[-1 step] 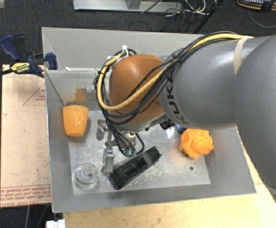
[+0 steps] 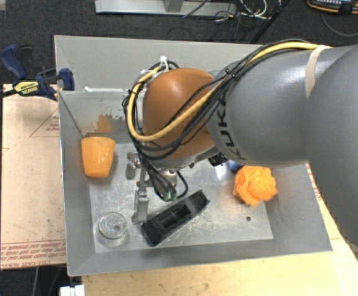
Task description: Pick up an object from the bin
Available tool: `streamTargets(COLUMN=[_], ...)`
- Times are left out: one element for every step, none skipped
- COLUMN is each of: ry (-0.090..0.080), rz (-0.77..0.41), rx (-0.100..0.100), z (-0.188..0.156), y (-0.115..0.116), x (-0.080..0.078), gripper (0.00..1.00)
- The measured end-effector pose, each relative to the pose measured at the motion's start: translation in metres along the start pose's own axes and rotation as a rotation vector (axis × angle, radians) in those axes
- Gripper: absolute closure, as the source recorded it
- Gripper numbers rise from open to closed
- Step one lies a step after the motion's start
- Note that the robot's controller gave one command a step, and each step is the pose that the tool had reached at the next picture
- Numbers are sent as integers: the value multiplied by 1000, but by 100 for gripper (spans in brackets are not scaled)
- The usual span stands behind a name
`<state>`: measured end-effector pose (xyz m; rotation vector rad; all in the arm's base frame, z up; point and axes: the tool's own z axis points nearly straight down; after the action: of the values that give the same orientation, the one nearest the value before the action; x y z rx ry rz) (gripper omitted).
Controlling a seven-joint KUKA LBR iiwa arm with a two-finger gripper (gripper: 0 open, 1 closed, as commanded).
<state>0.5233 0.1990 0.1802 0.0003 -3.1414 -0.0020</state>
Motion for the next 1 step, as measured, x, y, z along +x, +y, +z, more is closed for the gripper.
streamTargets(ry=[0], rz=[30], rx=[-1], z=[66], y=[24], x=[21], gripper=[0])
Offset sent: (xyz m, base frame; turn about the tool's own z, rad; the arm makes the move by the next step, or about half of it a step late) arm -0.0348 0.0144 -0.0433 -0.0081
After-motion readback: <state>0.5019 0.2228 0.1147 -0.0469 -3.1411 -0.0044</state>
